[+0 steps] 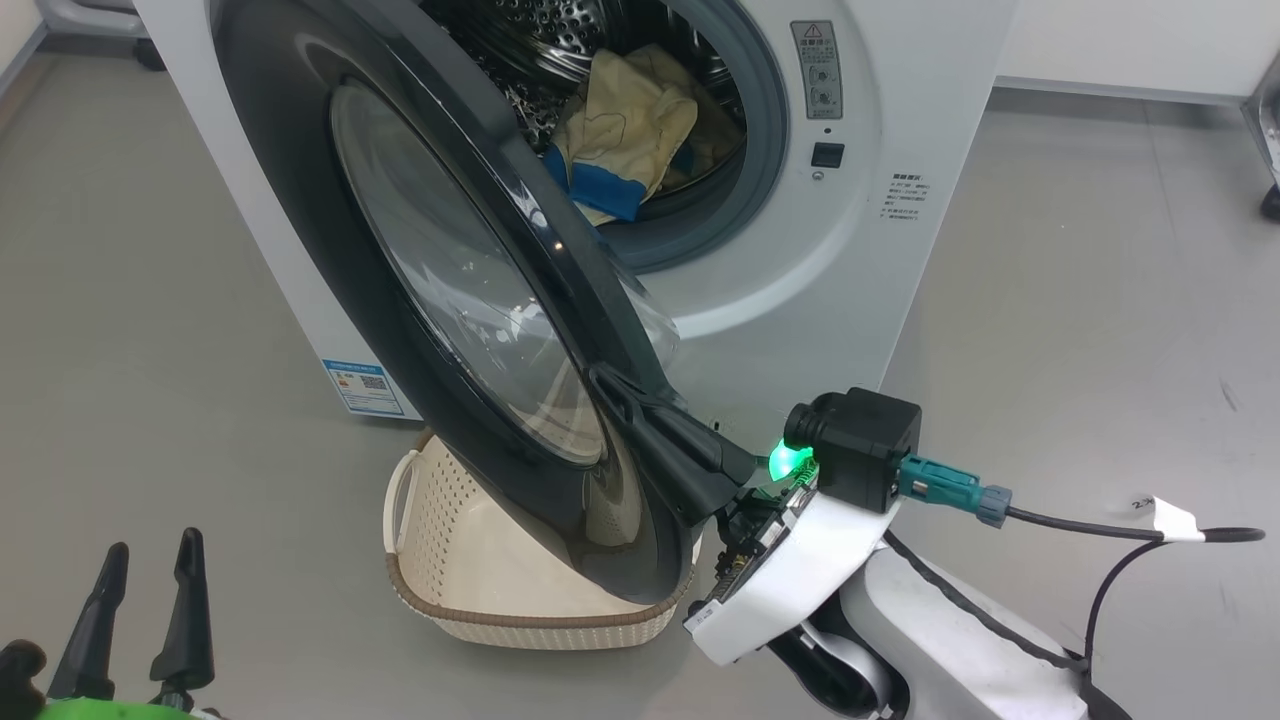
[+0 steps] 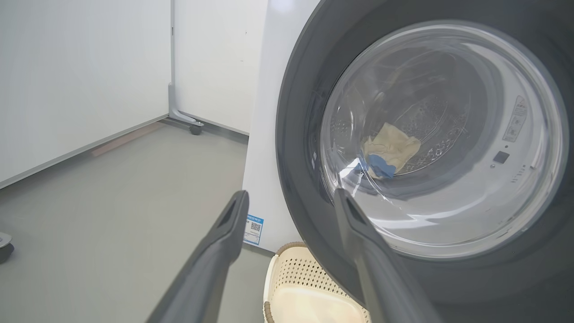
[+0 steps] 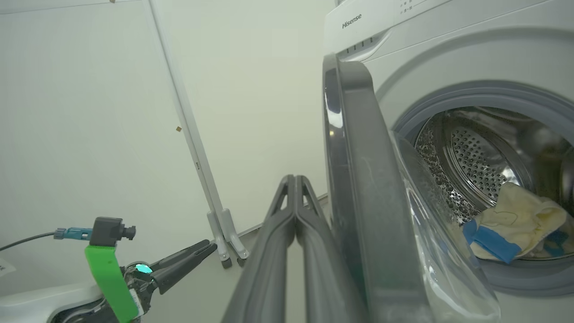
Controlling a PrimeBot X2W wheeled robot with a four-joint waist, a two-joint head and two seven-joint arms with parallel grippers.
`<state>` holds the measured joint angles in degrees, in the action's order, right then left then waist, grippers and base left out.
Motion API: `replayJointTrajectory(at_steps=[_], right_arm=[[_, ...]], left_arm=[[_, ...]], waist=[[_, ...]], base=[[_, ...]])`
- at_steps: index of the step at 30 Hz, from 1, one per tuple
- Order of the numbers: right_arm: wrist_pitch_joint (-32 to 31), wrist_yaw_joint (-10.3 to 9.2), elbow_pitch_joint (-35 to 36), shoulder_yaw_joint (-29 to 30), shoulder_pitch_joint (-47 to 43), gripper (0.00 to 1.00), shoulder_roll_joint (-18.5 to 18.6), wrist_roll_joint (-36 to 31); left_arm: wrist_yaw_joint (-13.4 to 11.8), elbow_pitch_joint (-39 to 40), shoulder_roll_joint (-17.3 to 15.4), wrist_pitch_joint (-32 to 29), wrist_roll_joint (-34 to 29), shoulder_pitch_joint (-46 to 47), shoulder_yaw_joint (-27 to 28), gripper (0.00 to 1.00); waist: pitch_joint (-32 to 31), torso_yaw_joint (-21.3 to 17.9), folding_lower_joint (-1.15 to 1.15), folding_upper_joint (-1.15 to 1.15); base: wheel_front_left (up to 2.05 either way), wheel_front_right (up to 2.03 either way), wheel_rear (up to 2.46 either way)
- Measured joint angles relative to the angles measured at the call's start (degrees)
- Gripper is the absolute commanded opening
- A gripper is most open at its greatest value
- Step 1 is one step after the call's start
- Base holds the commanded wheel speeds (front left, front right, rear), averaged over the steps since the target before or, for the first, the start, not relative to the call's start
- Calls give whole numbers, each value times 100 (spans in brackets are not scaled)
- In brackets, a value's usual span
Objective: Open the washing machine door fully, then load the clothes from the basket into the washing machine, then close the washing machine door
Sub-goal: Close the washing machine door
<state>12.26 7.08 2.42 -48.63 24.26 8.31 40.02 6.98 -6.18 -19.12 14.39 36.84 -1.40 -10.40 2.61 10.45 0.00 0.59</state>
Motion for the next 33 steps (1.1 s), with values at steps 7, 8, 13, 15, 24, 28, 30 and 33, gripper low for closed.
replayJointTrajectory(at_steps=[7,8,13,15,24,28,30,33], right_arm=[[-204,-1,-223,-315,1,0,114,266],[-222,0,-264,-363,1,0,116,302],[-346,-1,-503,-523,1,0,201,345],[-402,0,-625,-563,1,0,242,350],[-522,1,-1051,-592,7,0,326,448],[-531,2,-1239,-506,27,0,402,444],[-530,-7,-1300,-420,52,0,464,444],[-519,-62,-1374,-280,93,0,504,443]], left_arm=[[0,4,0,0,0,0,-3,100],[0,7,0,0,0,0,-12,100],[0,13,0,0,0,0,-62,100],[0,13,0,0,0,1,-64,100],[0,10,1,0,26,2,-62,100],[0,10,1,0,30,2,-56,100],[0,16,1,0,44,2,-42,100],[0,32,0,0,46,3,19,100]], waist=[[28,-19,0,0],[33,-22,0,0],[59,-29,0,0],[65,-24,0,0],[89,25,0,0],[108,43,0,0],[128,47,0,0],[191,49,0,0]], base=[[0,0,0],[0,0,0],[0,0,0],[0,0,0],[0,0,0],[0,0,0],[0,0,0],[0,0,0]])
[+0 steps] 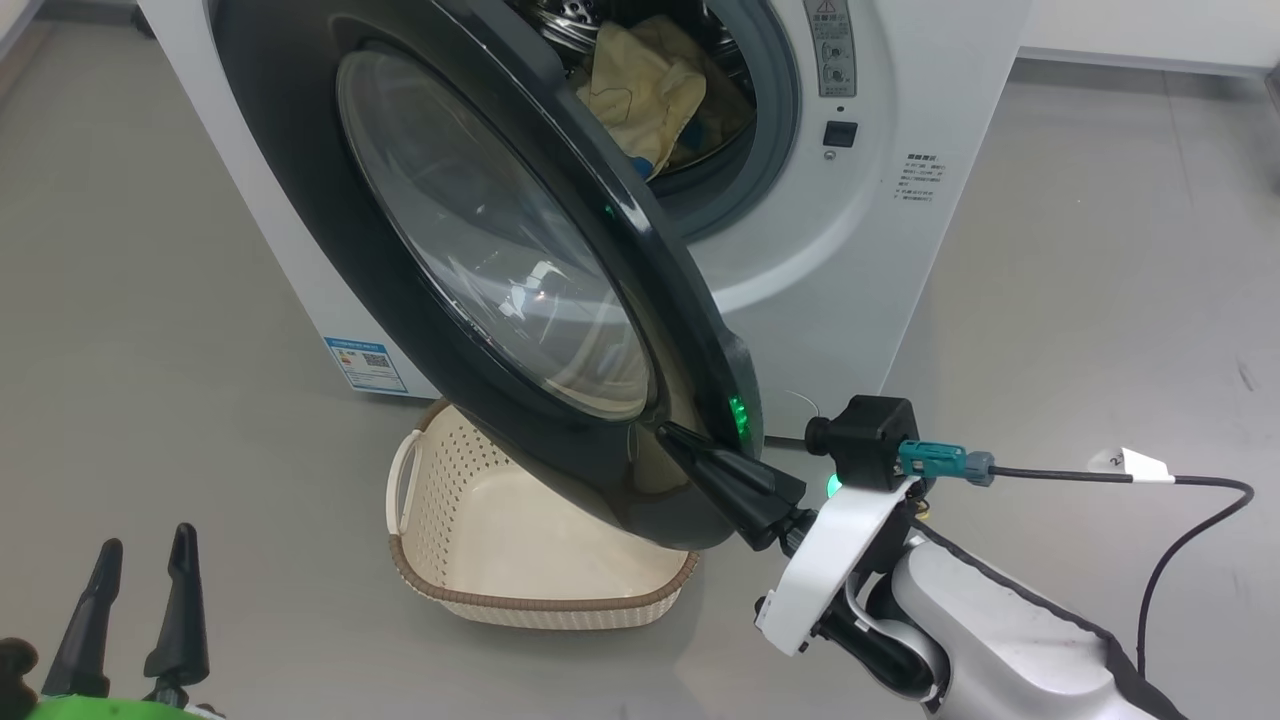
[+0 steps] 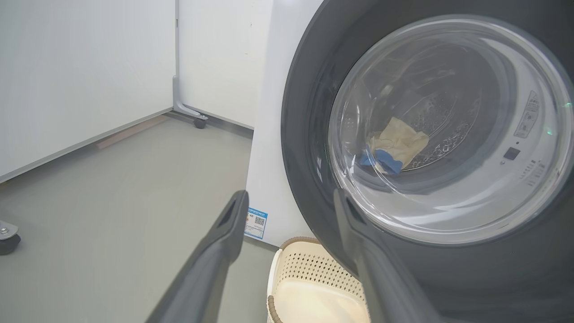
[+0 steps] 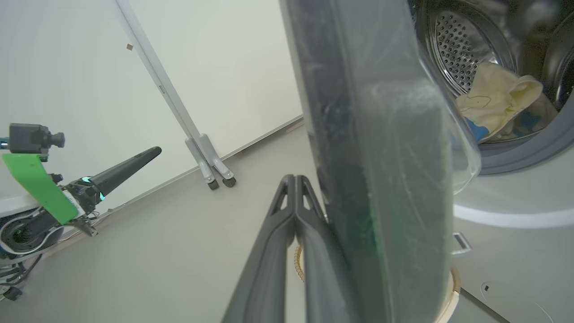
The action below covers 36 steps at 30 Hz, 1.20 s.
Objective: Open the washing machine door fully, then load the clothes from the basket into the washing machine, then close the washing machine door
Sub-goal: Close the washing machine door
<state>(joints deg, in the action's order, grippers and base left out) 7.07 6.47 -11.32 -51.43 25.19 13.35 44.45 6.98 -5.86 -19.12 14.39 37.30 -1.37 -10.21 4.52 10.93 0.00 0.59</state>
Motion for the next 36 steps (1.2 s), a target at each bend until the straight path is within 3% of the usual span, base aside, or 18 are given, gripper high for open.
replayJointTrajectory(at_steps=[14,36], right_arm=[[233,-339,-398,523,430,0,147,-125],[339,-537,-1026,1039,1257,0,412,-264]], left_arm=[[0,197,-82,1,60,225,33,100],[0,339,-258,1,291,506,71,100]], waist=[[453,-24,0,0],[1117,164,0,0]], base=[[0,0,0],[0,0,0]])
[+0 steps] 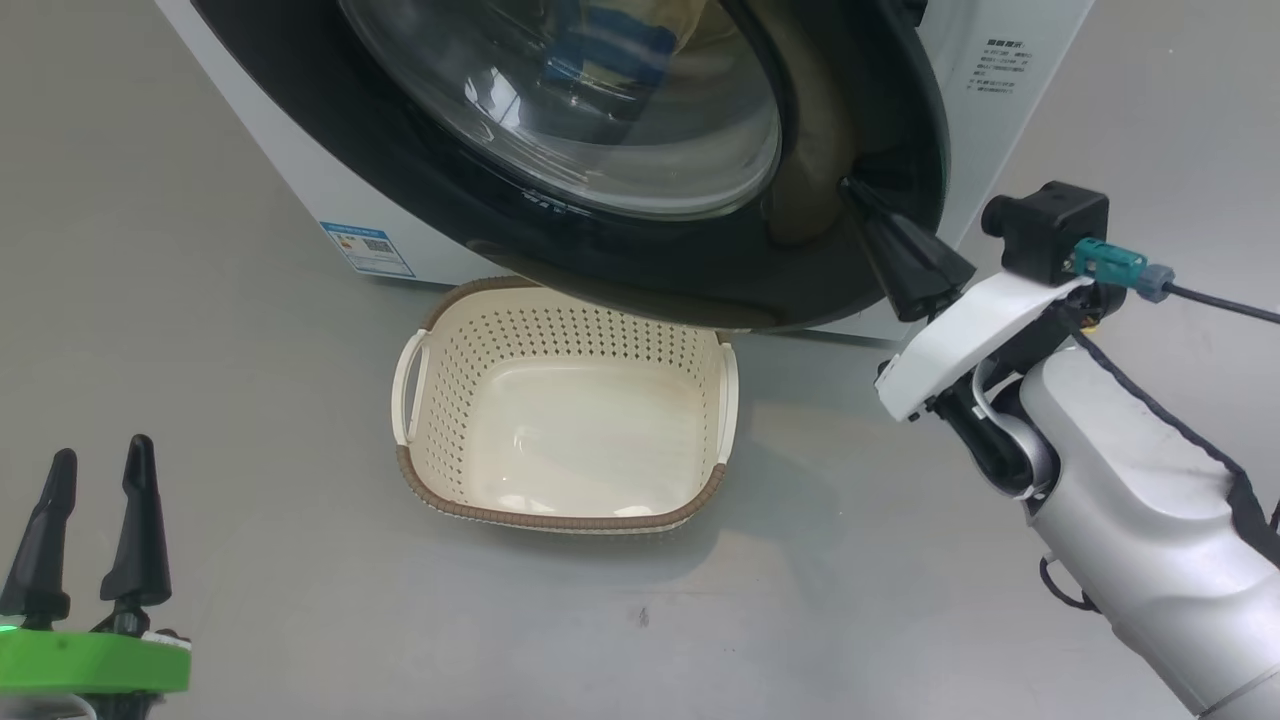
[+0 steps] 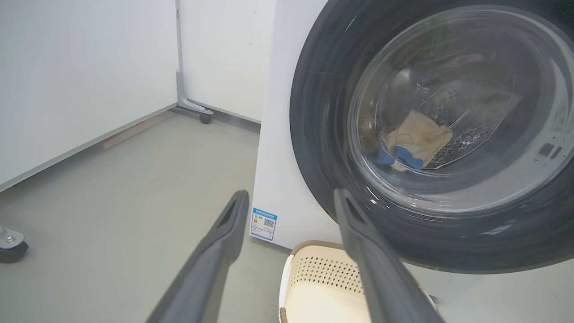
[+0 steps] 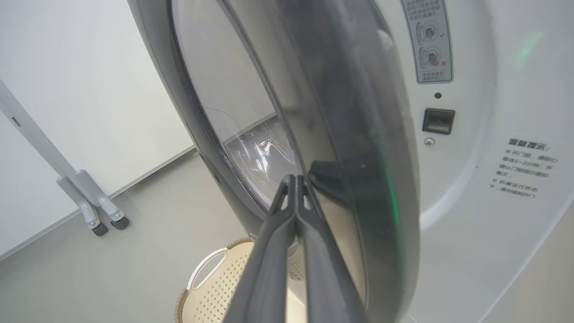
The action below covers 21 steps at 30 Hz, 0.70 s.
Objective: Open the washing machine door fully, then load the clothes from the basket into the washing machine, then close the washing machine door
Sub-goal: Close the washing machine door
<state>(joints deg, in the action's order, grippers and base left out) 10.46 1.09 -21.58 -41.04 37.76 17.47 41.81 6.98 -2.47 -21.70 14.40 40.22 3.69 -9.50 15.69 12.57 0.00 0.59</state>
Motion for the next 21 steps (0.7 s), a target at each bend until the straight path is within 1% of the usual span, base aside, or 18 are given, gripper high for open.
replayJointTrajectory(at_steps=[6,17,21], right_arm=[[33,-56,-151,103,348,0,90,-54],[-40,-49,-548,267,1056,0,254,-100],[-66,-65,-653,349,1233,0,252,-102]], left_arm=[[0,30,-14,0,36,87,4,100],[0,58,-35,0,116,286,-14,100],[0,56,-35,0,119,318,-20,100]], waist=[[195,59,0,0],[547,183,0,0],[625,227,0,0]], base=[[0,0,0],[0,0,0],[0,0,0]])
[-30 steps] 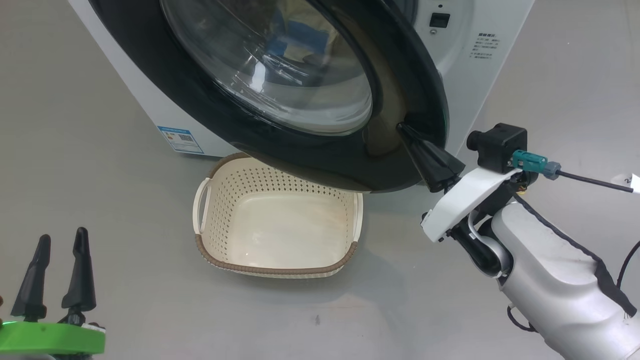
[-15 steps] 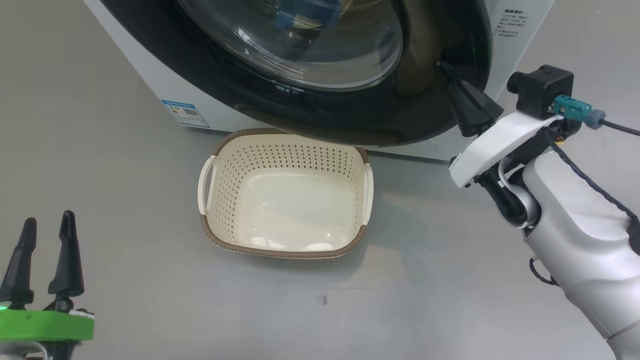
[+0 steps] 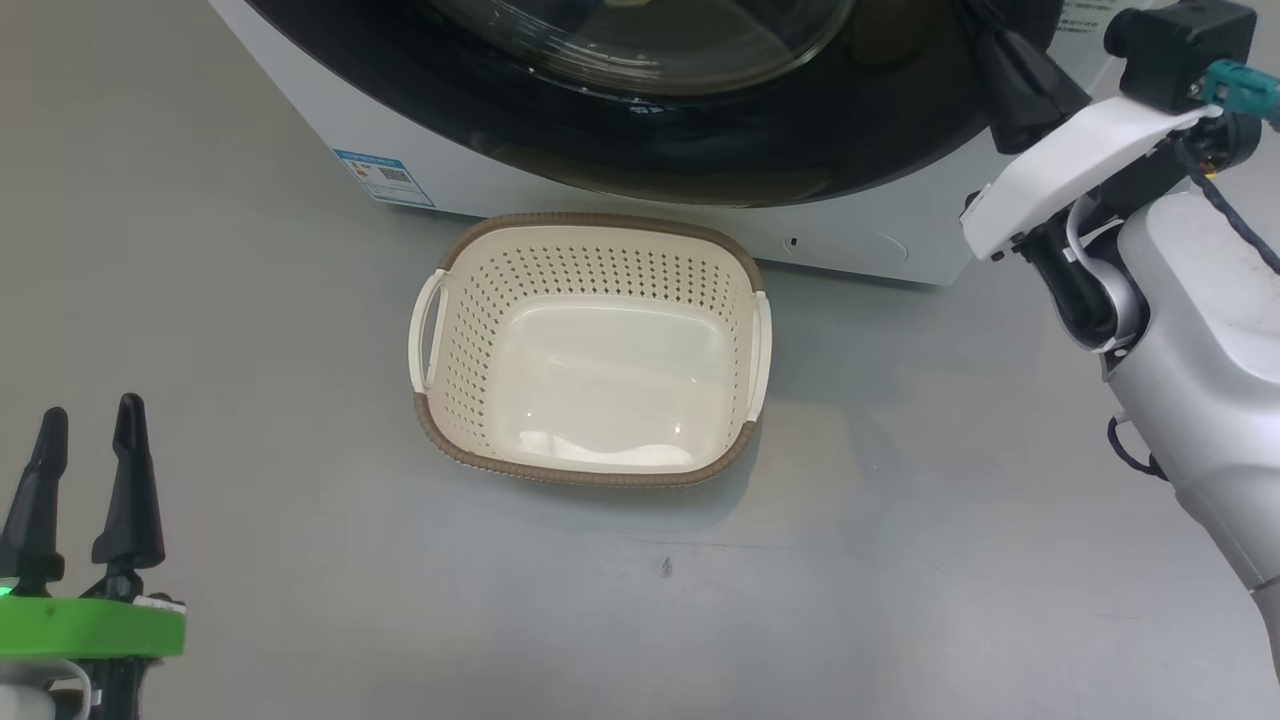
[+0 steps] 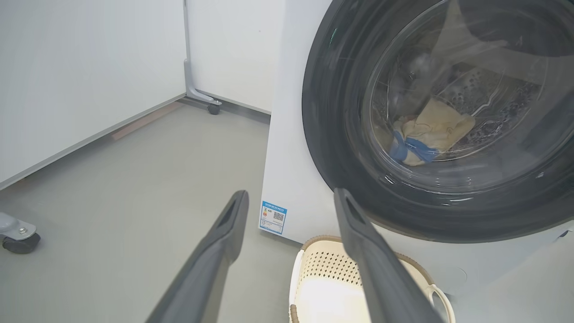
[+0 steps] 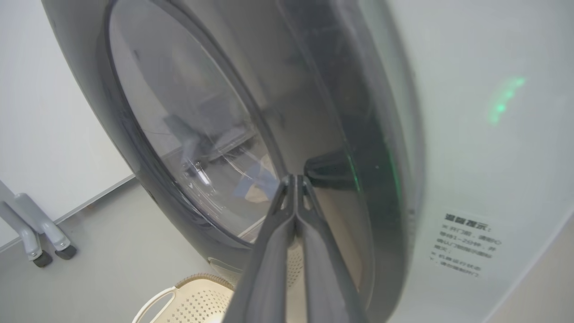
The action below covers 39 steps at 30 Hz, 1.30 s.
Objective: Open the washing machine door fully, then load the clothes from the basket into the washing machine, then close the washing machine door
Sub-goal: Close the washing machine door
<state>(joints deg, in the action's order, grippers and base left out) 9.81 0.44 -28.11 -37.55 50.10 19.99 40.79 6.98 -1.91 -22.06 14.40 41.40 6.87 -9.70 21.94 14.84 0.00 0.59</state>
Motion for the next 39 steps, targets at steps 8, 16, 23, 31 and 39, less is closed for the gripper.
replayJointTrajectory(at_steps=[8,16,23,31,39], right_arm=[[2,-109,-266,91,247,0,-18,-100],[56,-162,-449,88,311,0,-132,-158],[138,-157,-627,69,315,0,-207,-165],[286,-143,-825,40,237,0,-297,-165],[367,-13,-781,-49,-65,100,-425,-187]], left_arm=[[0,-51,-1,0,56,21,3,100],[0,-59,-8,0,56,29,1,100],[0,-96,-22,0,56,36,-3,100],[0,-178,-24,0,55,40,-1,100],[0,-183,-31,0,38,15,46,100]], waist=[[80,72,0,0],[85,66,1,0],[37,14,0,0],[-172,-88,0,0],[-411,-278,1,0]], base=[[0,0,0],[0,0,0],[0,0,0],[0,0,0],[0,0,0]])
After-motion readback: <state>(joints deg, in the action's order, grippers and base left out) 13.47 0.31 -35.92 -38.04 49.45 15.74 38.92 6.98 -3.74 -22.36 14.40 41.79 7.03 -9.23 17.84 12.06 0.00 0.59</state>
